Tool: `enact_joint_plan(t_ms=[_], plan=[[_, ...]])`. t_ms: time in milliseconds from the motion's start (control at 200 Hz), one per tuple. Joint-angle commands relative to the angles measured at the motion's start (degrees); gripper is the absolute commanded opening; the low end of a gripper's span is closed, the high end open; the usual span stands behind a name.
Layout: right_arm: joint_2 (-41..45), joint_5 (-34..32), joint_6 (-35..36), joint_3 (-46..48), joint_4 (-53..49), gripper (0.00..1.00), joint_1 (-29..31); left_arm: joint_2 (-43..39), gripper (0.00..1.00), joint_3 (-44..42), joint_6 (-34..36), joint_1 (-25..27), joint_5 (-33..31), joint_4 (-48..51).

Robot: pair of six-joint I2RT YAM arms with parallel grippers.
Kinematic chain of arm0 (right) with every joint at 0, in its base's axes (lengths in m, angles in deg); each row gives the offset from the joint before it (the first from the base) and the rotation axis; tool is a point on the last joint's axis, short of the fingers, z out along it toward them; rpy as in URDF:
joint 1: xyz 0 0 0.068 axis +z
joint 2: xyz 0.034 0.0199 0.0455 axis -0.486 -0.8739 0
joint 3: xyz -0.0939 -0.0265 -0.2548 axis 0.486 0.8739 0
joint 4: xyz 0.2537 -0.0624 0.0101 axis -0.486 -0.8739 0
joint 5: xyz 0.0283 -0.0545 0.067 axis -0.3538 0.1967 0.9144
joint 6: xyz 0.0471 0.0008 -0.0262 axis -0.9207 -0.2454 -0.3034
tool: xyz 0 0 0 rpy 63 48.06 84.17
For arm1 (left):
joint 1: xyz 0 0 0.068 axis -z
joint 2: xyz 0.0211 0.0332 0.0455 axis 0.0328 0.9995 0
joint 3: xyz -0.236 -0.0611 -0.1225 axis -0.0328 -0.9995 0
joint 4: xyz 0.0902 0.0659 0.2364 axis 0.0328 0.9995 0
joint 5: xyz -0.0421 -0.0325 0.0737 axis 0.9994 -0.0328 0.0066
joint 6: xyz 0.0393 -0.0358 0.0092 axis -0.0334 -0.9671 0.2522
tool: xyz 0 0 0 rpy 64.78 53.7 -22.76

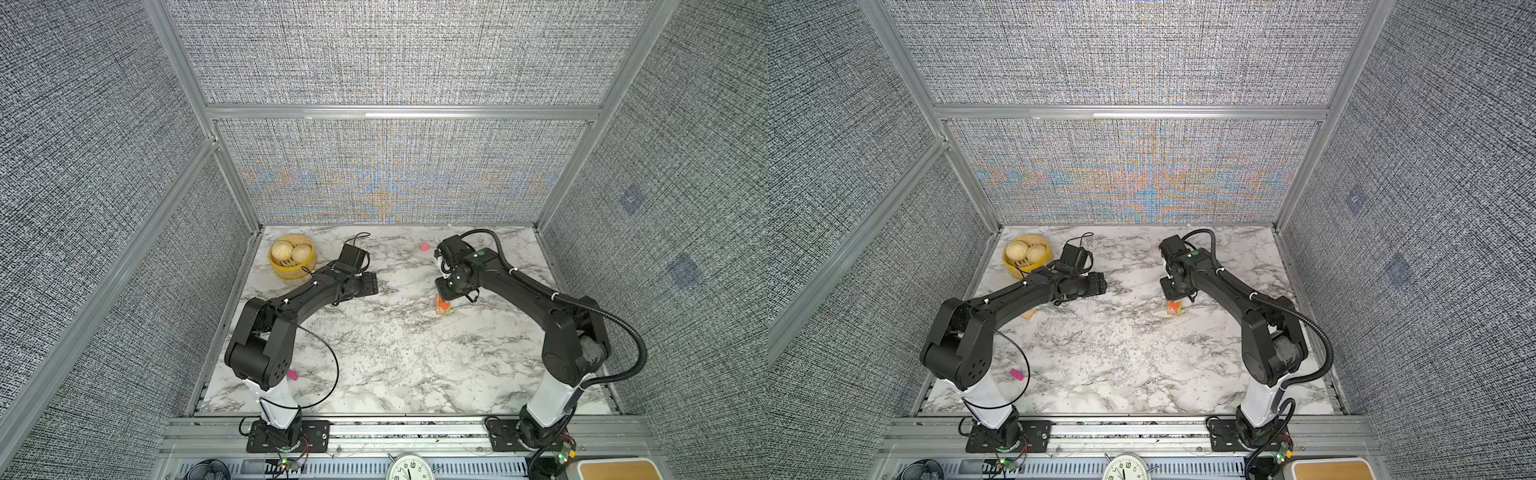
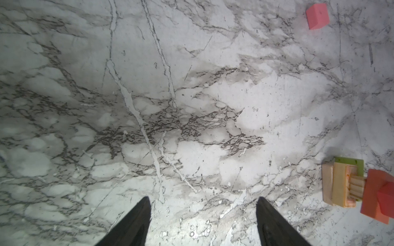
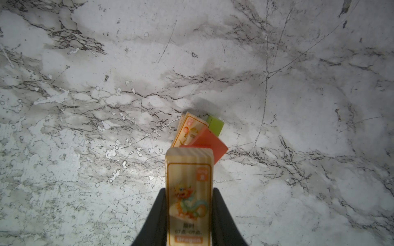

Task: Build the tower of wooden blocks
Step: 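Carry the printed block with the right gripper over the stack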

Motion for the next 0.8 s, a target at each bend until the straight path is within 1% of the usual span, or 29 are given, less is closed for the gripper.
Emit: enact_joint_plan(t_ms=[0,650,795], plan=[[-0.19,-0.14,-0.53,0.14,0.39,0.2,-0.21,0.23,0.79,0.4,0.4,0.12,0.45,-1.09],[-1.0,-0.08,-0.44,0.81,1.02,0.21,-0.68,0.71,0.79,0.21,0.4,0.17,0.52,-1.27],[-0.99,-0.13,-0.44,0.94,0.84,0.24,-0.67,0.69,0.79,0.3,0.4,0.17,0.53,-1.27]])
